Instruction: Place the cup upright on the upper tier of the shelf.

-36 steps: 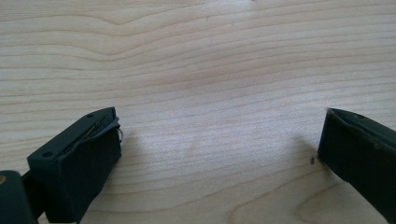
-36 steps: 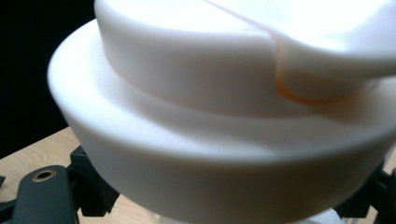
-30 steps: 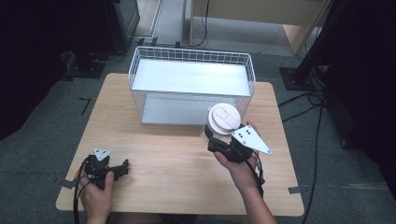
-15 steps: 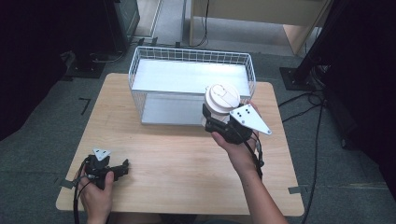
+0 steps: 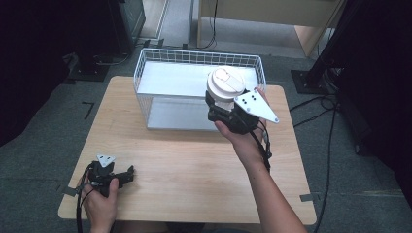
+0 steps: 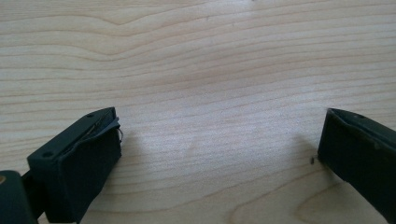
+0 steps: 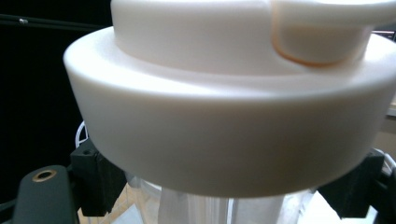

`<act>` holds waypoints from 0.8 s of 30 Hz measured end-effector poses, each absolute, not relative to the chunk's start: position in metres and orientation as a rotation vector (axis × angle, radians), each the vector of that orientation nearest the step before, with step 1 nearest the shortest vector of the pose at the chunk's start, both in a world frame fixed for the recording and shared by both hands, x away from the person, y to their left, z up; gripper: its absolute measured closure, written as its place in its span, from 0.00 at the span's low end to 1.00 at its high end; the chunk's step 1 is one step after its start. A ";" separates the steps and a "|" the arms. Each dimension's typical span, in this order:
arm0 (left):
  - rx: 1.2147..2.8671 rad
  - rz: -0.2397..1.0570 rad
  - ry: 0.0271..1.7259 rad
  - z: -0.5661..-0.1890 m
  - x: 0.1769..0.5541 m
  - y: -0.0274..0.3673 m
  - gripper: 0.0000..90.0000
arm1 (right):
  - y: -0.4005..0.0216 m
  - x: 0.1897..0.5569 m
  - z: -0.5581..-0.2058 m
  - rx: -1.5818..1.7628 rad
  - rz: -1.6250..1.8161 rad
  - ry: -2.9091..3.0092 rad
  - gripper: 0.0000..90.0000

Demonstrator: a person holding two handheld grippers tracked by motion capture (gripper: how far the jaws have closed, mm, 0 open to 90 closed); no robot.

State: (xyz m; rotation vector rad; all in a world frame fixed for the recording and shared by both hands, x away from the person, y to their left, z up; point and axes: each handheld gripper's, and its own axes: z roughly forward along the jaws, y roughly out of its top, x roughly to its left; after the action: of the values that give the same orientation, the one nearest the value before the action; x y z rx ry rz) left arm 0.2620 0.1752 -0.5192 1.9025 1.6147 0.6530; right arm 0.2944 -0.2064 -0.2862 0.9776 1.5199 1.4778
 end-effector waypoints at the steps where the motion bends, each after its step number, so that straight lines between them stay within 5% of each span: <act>1: 1.903 0.653 1.614 -0.519 0.262 0.175 0.00 | -0.204 0.297 -0.283 0.970 1.476 1.517 0.17; 24: 1.903 0.652 1.615 -0.519 0.262 0.175 0.00 | -0.183 0.339 -0.264 0.962 1.422 1.517 0.17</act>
State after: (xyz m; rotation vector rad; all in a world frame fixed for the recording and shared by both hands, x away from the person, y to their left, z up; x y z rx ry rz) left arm 0.2620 0.1752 -0.5191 1.9027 1.6149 0.6516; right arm 0.3392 -0.1830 -0.2643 0.9615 1.5174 1.4221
